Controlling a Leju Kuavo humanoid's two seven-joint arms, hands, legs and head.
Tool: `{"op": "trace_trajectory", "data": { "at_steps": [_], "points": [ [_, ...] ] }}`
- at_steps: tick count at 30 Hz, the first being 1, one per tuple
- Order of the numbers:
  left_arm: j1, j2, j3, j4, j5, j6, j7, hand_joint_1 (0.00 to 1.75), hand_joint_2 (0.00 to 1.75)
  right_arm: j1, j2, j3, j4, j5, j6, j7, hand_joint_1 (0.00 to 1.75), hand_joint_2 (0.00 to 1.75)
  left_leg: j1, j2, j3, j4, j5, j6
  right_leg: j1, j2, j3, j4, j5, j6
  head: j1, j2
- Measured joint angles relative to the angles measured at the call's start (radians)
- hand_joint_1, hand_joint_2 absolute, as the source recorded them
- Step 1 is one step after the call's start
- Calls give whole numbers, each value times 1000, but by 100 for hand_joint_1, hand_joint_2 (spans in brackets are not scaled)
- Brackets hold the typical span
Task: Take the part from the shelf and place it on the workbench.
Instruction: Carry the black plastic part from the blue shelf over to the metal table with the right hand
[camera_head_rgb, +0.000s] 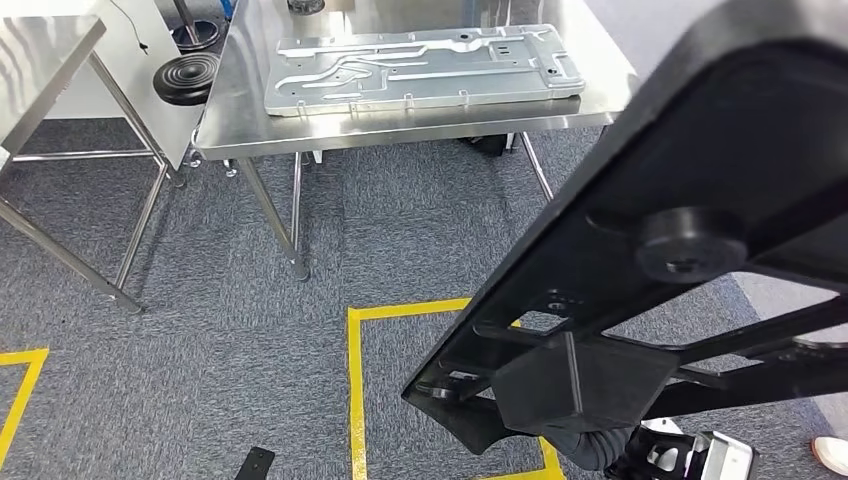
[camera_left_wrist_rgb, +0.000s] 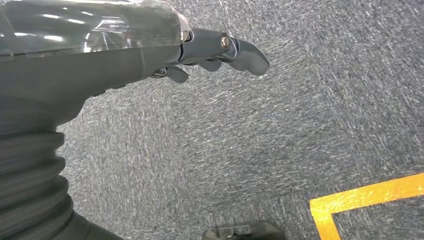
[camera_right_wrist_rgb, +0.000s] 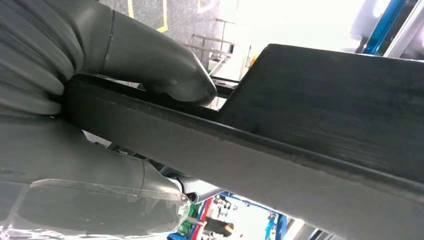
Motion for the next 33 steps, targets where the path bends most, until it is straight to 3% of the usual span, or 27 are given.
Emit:
{"op": "trace_trajectory", "data": {
  "at_steps": [1, 2, 4, 6, 7, 11, 13, 15, 16, 17, 18, 19, 21, 23, 25, 27, 29, 31, 32, 33],
  "points": [
    [1, 0, 0, 0, 1, 0, 0, 0, 175, 0, 1, 0, 0, 0, 1, 0, 175, 175, 2, 0, -20, 38, -7, -3, 0, 0, 0, 0, 0, 0, 0, 0],
    [1, 0, 0, 0, 3, 0, 0, 0, 175, 0, 1, 0, 0, 0, 1, 0, 175, 175, 4, 0, -22, 40, 6, -5, 0, 0, 1, 1, -1, 1, 0, 0],
    [0, 1, 0, 0, 7, 0, 0, 0, 175, -2, 1, 0, 1, -2, 1, 1, 175, 175, 7, 1, 30, -71, 77, -6, -2, 2, 5, 4, -5, 6, 0, 0],
    [-2, 1, 0, 0, 9, -1, 0, 0, 175, -5, 1, 0, 1, -5, 2, 6, 175, 175, 9, -8, 91, -199, 125, -1, -1, 7, 4, 10, -10, 17, 0, 0],
    [-3, 1, 0, 0, 9, -1, 0, 0, 175, -6, 1, -1, 2, -8, 3, 9, 175, 175, 8, -11, 105, -230, 132, 4, 1, 10, 1, 12, -10, 24, 1, 0],
    [0, 2, 1, 0, 11, -3, -1, 0, 175, -8, 1, -5, 3, -17, 6, 16, 175, 175, 4, -1, 106, -247, 134, 33, -1, 19, -9, 20, -15, 44, 1, 0],
    [-2, 2, 2, 0, 11, -4, -1, 0, 175, -9, 1, -9, 6, -20, 8, 18, 175, 175, 5, 10, 107, -252, 138, 45, -3, 19, -39, 90, -58, 50, 1, 0],
    [-3, 2, 2, 0, 12, -6, -1, 0, 175, -10, 1, -11, 11, -23, 10, 22, 175, 175, 2, 21, 106, -253, 137, 51, -3, 17, -102, 222, -117, 53, 1, 0],
    [-2, 2, 2, 0, 12, -6, -1, 0, 175, -10, 1, -11, 14, -24, 11, 24, 175, 175, -1, 27, 106, -252, 137, 53, -3, 16, -128, 273, -132, 53, 1, 0],
    [-2, 2, 2, 0, 12, -7, -1, 0, 175, -10, 1, -11, 16, -26, 12, 27, 175, 175, -3, 33, 107, -252, 136, 55, -3, 15, -138, 291, -128, 51, 1, 0],
    [-2, 3, 2, 0, 12, -7, -1, 0, 175, -10, 1, -11, 19, -28, 14, 29, 175, 175, -5, 40, 108, -252, 135, 56, -2, 12, -129, 271, -107, 48, 1, 0],
    [-2, 3, 2, 0, 13, -7, -1, 0, 175, -10, 1, -11, 21, -29, 15, 31, 175, 175, -7, 47, 110, -251, 133, 56, 0, 6, -102, 216, -74, 42, 1, 0],
    [-3, 2, 3, 0, 14, -7, -1, 0, 175, -15, 1, -11, 22, -32, 16, 34, 175, 175, -12, 60, 114, -250, 130, 52, 11, -32, -38, 83, -21, 27, 1, 0],
    [-2, 2, 3, 0, 16, -7, -2, 0, 175, -21, 1, -11, 23, -35, 16, 35, 175, 175, -17, 76, 116, -250, 126, 45, 22, -54, -13, 24, -9, 15, 1, 0],
    [-2, 2, 3, 0, 16, -7, -2, 0, 175, -23, 1, -11, 23, -37, 17, 37, 175, 175, -19, 93, 119, -251, 123, 35, 23, -35, -14, 17, -5, 7, 1, 0],
    [-4, 2, 3, 0, 16, -6, -4, 0, 175, -24, 1, -11, 23, -39, 15, 37, 175, 175, -17, 79, 115, -233, 105, 23, 16, -19, -11, 10, 1, -3, 1, 0],
    [-3, 3, 3, 0, 16, -6, -5, 0, 175, -27, 1, -11, 24, -40, 10, 36, 175, 175, -12, 38, 71, -132, 48, 14, 11, -7, -9, 6, 5, -9, 1, 0],
    [1, 3, 3, 0, 16, -6, -6, 0, 175, -28, 2, -11, 25, -40, 4, 35, 175, 175, -8, 17, 5, 5, -8, 9, 11, 6, -10, 7, 5, -12, 1, 0],
    [3, 3, 3, 0, 16, -6, -6, 0, 175, -28, 2, -11, 26, -39, 1, 34, 175, 175, -6, 15, -12, 36, -10, 7, 11, 11, -9, 7, 4, -12, 1, 0],
    [4, 3, 3, 0, 15, -6, -6, 0, 175, -28, 2, -11, 27, -39, 0, 34, 175, 175, -5, 15, -12, 29, 8, 7, 11, 17, -8, 8, 3, -11, 1, 0]
  ]
}}
